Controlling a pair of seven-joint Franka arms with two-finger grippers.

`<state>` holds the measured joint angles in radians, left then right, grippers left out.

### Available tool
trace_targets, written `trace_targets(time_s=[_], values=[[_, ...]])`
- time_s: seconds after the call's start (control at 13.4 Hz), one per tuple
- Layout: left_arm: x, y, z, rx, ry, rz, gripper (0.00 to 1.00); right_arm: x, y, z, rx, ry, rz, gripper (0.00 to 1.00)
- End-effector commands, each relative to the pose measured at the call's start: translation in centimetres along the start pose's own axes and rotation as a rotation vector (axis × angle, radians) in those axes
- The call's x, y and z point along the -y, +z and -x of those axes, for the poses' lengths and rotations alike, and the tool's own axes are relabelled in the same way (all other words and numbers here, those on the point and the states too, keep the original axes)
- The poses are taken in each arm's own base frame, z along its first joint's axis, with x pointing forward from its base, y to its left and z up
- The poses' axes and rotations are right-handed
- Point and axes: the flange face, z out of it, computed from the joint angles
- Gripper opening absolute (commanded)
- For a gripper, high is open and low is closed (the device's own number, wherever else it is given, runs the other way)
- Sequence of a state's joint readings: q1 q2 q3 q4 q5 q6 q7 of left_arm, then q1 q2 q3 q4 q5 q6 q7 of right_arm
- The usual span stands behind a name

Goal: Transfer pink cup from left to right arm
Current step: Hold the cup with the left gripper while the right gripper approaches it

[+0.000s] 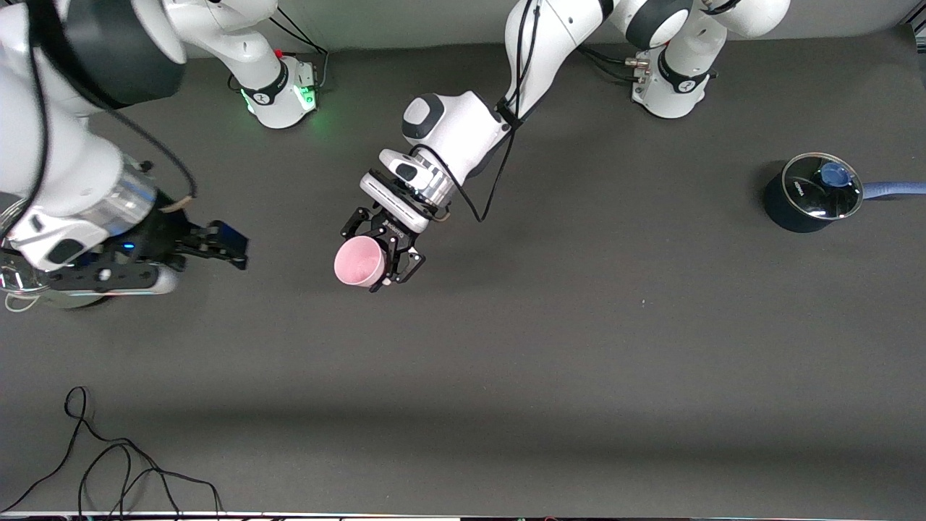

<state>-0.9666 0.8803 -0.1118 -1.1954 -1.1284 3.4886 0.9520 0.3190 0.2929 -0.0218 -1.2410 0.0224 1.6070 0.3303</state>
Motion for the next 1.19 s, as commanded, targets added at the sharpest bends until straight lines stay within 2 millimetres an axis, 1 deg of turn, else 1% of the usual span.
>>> trace_targets(time_s=[0.0, 0.15, 0.22, 0.3, 0.37, 0.52, 0.74, 0.97, 1.04, 1.12], values=[[-0.5, 0.1, 0.0, -0.021, -0.006, -0.01, 0.0, 5.0, -0.2, 0.1, -0.018, 0.056, -0.008, 1.0], [-0.5, 0.2, 0.1, -0.019, -0.008, -0.01, 0.0, 8.0, 0.5, 1.2, -0.01, 0.13, -0.006, 1.0], [-0.5, 0.2, 0.1, -0.019, -0.008, -0.01, 0.0, 8.5, 0.9, 1.4, -0.008, 0.132, -0.004, 1.0], [-0.4, 0.2, 0.2, -0.018, -0.008, -0.012, 0.0, 8.6, 1.2, 1.4, -0.004, 0.132, -0.003, 1.0], [-0.5, 0.2, 0.2, -0.018, -0.008, -0.011, 0.0, 8.9, 2.0, 1.1, 0.0, 0.131, -0.001, 1.0], [-0.3, 0.3, 0.4, -0.016, -0.007, -0.014, 0.0, 10.2, 4.5, 1.5, 0.027, 0.112, 0.014, 1.0], [-0.2, 0.3, 0.2, -0.018, -0.005, -0.015, 0.0, 10.7, 8.2, 1.4, 0.043, 0.107, 0.022, 1.0], [-0.2, 0.3, 0.2, -0.018, -0.005, -0.015, 0.0, 11.8, 10.7, 1.9, 0.064, 0.091, 0.035, 1.0], [-0.2, 0.3, 0.2, -0.018, -0.004, -0.015, 0.0, 11.7, 10.9, 1.9, 0.067, 0.091, 0.036, 1.0], [-0.2, 0.3, 0.2, -0.018, -0.005, -0.015, 0.0, 11.7, 11.2, 2.0, 0.072, 0.091, 0.039, 0.97]])
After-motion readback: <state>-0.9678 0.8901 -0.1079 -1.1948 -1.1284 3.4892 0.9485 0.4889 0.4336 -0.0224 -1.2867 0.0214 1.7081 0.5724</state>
